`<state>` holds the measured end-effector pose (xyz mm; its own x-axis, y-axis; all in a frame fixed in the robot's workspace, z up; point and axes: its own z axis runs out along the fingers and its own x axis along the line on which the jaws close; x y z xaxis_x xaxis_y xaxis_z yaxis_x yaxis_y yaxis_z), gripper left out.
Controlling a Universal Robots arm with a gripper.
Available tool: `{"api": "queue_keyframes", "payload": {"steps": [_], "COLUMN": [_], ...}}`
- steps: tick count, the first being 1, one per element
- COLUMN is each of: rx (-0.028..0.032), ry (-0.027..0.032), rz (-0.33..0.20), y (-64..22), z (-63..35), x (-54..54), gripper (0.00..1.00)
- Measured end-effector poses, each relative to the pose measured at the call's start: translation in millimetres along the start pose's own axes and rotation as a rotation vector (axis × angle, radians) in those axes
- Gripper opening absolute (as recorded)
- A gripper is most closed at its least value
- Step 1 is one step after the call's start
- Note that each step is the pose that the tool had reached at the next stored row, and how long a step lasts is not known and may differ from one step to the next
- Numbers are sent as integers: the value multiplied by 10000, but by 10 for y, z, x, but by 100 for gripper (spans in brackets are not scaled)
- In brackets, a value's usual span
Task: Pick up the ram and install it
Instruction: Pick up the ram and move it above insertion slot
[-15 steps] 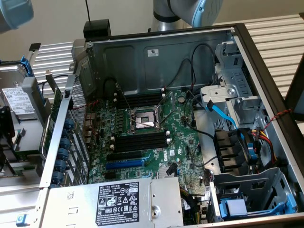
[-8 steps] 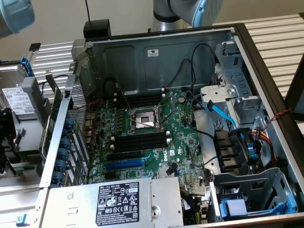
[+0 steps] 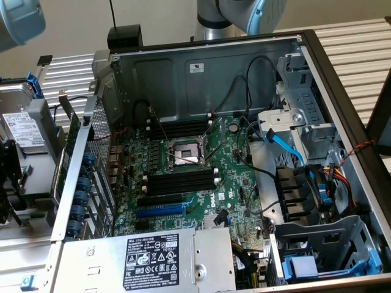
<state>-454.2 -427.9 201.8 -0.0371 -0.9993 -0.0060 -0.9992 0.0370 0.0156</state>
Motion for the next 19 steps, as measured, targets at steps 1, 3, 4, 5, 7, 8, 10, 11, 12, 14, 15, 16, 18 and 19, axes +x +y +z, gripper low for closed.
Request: {"api": "queue_keyframes", "payload": {"steps": [1, 3, 4, 5, 7, 8, 10, 11, 12, 14, 15, 16, 18, 19], "rx": [1, -1, -1, -1, -2, -2, -2, -2, -1, 5, 6, 3, 0, 1], "ry": [-2, -4, -4, -5, -6, -5, -6, -6, -7, -10, -11, -9, -7, -7], "rz": [0, 0, 0, 0, -1, 0, 4, 6, 8, 8, 10, 11, 13, 13], "y": [0, 0, 0, 0, 0, 0, 0, 0, 0, 0, 2, 3, 9, 12], "z": [3, 5, 7, 8, 10, 11, 12, 12, 13, 8, -7, -36, -110, -155], "x": [0, 0, 0, 0, 1, 1, 1, 1, 1, 1, 0, 0, 0, 0], "gripper": [36, 35, 28, 22, 16, 12, 12, 12, 12, 12, 12, 12, 12, 12]}}
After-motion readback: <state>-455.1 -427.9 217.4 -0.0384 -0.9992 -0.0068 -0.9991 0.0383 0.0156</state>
